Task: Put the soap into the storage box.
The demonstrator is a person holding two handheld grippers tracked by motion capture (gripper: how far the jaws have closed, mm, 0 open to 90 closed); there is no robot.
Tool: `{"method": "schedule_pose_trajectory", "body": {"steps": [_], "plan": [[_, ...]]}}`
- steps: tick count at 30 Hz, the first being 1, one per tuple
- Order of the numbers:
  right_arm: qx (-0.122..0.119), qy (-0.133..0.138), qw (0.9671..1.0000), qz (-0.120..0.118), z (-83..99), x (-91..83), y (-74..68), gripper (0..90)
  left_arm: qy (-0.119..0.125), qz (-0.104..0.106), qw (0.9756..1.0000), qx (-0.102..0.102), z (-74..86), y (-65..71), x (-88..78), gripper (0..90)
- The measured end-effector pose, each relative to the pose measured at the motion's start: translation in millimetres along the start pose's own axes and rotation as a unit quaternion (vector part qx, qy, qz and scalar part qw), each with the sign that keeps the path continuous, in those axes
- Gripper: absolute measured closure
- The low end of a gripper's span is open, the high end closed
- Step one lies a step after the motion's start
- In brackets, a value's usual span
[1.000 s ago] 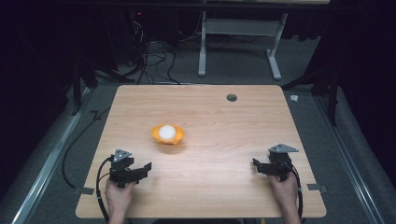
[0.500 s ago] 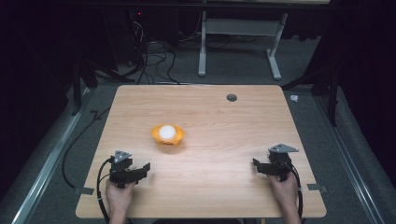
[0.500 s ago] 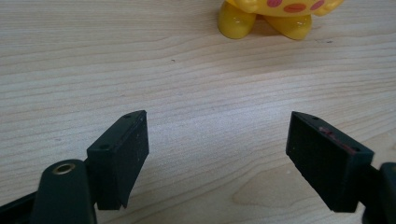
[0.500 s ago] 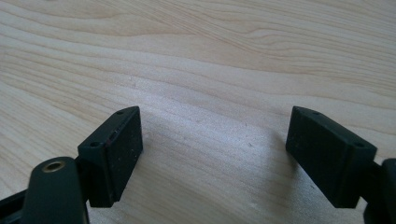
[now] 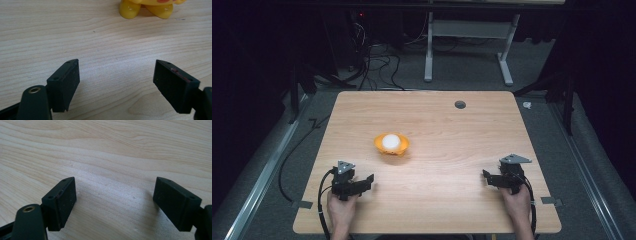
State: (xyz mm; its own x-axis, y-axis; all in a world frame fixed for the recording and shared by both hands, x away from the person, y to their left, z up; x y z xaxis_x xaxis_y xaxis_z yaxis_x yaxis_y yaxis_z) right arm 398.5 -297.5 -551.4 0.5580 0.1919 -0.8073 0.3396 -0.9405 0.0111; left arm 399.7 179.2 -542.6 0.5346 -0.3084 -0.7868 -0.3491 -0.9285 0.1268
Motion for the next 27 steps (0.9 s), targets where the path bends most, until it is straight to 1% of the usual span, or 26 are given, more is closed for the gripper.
{"method": "schedule_pose_trajectory", "body": {"steps": [3, 7, 21, 24, 27], "plan": [[0.000, 0.000, 1.0000, 0.000, 0.0, 0.0, 0.0, 19.7, 0.001, -0.002, 1.0000, 0.000, 0.5, -0.2, 1.7, 22.2], [0.000, 0.000, 1.0000, 0.000, 0.0, 0.0, 0.0, 19.7, -0.004, -0.009, 0.9999, 0.003, 1.8, -0.2, 5.0, 22.1], [0.000, 0.000, 1.0000, 0.000, 0.0, 0.0, 0.0, 19.7, -0.007, -0.016, 0.9998, 0.011, 1.5, 2.4, 10.7, 21.9], [0.000, 0.000, 1.0000, 0.000, 0.0, 0.0, 0.0, 19.7, -0.004, -0.022, 0.9996, 0.019, 1.6, 3.5, 12.0, 21.7], [0.000, 0.000, 1.0000, 0.000, 0.0, 0.0, 0.0, 19.7, -0.004, -0.035, 0.9987, 0.038, 2.9, 5.3, 13.5, 20.9]]}}
Point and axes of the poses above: each handheld gripper's, and its own axes: x roughly forward along the jaws, z roughly out of its underside, y roughly to its right, the point moved 7 cm from there along x, roughly forward along the jaws, and after that the axes turned 9 degrees about -y, right-handed, at the moved point
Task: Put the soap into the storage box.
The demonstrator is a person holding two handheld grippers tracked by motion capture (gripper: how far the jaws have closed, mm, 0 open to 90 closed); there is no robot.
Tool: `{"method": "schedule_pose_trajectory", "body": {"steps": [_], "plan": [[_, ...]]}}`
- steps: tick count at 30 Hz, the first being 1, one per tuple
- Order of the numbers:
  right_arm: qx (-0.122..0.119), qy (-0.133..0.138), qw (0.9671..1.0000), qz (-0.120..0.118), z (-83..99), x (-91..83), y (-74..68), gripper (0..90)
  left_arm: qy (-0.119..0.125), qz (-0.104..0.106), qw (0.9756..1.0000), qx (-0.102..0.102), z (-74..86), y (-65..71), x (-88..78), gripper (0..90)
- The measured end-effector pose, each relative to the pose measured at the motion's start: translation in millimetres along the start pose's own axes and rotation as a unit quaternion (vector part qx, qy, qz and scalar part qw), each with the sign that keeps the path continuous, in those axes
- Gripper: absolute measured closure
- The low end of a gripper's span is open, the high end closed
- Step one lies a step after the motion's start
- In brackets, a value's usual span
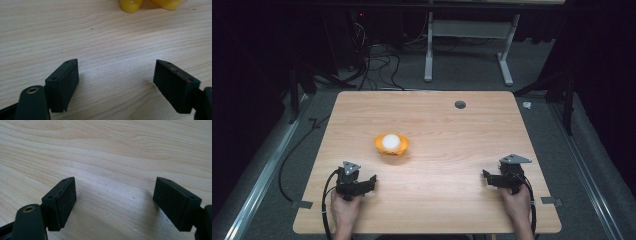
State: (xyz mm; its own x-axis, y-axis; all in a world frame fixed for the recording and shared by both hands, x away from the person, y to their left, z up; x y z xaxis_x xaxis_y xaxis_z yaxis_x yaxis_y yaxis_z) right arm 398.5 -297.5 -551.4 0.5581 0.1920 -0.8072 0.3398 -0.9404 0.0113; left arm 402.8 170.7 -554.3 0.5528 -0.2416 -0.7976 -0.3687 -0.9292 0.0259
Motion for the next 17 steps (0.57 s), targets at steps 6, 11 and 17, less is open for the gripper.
{"method": "schedule_pose_trajectory", "body": {"steps": [6, 11, 17], "plan": [[0.000, -0.001, 1.0000, 0.000, 0.1, -0.1, 0.0, 19.7, 0.009, -0.004, 0.9999, 0.004, 0.8, 1.2, 1.4, 18.4], [0.000, 0.000, 1.0000, 0.000, 0.1, 0.0, -0.1, 19.7, 0.009, -0.004, 1.0000, 0.003, 0.8, 1.2, 1.4, 18.2], [0.000, 0.000, 1.0000, 0.000, 0.1, 0.0, -0.1, 19.7, 0.008, -0.004, 1.0000, 0.003, 0.9, 1.3, 1.3, 18.1]]}}
Point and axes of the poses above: each handheld gripper's, and its own axes: x roughly forward along the jaws, z roughly out of its underside, y roughly to its right, the point moved 7 cm from there along x, roughly forward along the jaws, and after that the axes turned 9 degrees about -y, right-handed, at the moved point
